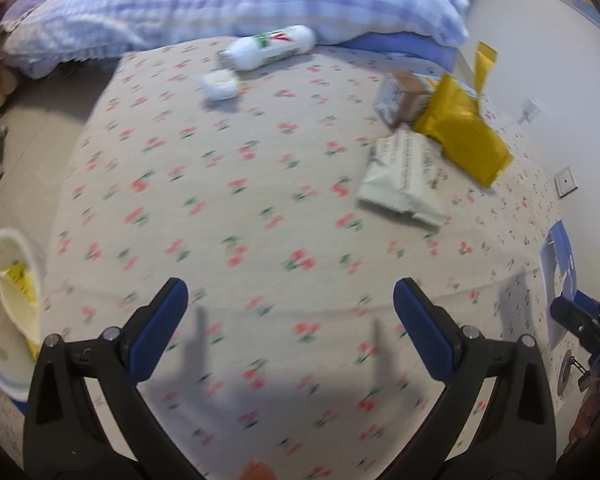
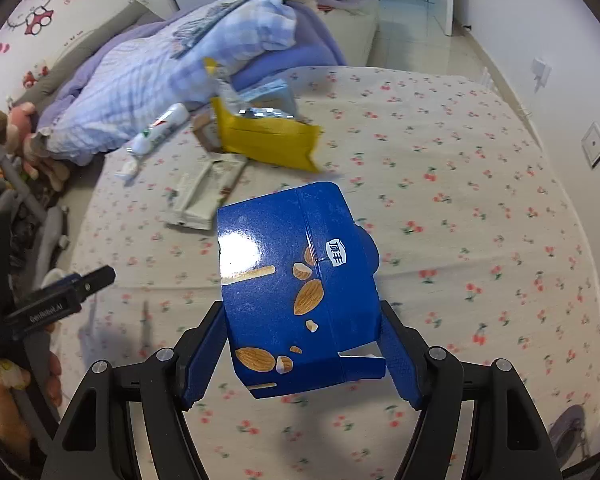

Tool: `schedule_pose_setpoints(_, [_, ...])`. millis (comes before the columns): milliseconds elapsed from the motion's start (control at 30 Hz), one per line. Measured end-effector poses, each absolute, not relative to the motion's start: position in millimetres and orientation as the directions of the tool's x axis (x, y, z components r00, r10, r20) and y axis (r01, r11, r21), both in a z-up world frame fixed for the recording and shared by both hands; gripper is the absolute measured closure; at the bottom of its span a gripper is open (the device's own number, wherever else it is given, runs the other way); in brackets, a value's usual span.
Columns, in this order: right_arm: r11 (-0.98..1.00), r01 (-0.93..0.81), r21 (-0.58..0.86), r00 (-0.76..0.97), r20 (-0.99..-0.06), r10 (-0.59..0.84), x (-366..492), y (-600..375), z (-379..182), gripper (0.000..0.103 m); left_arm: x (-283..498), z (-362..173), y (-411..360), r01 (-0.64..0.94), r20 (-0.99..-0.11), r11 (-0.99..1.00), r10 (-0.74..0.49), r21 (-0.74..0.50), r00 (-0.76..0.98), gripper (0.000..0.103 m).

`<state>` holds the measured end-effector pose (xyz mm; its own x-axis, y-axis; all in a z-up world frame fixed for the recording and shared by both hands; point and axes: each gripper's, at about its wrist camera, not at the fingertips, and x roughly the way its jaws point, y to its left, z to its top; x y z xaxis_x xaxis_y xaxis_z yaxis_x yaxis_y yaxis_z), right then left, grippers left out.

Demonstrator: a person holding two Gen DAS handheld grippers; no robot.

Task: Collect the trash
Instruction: 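Grasp the blue biscuit box with the right tool while the left tool grasps the white wrapper, then drop the white wrapper into the wastebasket with the left tool while the right tool drops the blue box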

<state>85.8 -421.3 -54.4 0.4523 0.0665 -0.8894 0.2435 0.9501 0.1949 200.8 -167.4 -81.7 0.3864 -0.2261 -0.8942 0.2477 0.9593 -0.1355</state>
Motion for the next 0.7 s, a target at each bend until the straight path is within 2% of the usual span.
schedule_pose_setpoints(300, [0.945, 0.277, 0.176, 0.423, -0.905, 0.044, 83, -448, -66, 0.029, 224, -97, -228, 0.345, -0.833, 0.929, -0.292, -0.131, 0.470, 0.002])
schedule_pose_setpoints(367, [0.940, 0.289, 0.183, 0.420, -0.906, 0.047, 83, -454, -68, 0.029, 228, -101, -230, 0.342, -0.821, 0.929, -0.301, -0.138, 0.486, 0.009])
schedule_pose_setpoints(500, [0.939, 0.292, 0.180, 0.415, -0.909, 0.046, 84, -461, -70, 0.029, 232, -104, -228, 0.333, -0.799, 0.926, -0.332, -0.176, 0.501, 0.015])
schedule_pose_setpoints(667, [0.939, 0.297, 0.171, 0.408, -0.912, 0.037, 84, -466, -73, 0.029, 233, -108, -231, 0.352, -0.803, 0.918, -0.347, -0.184, 0.485, 0.051])
schedule_pose_setpoints(700, [0.939, 0.299, 0.171, 0.406, -0.913, 0.036, 84, -466, -73, 0.029, 232, -107, -231, 0.356, -0.805, 0.916, -0.351, -0.187, 0.478, 0.051])
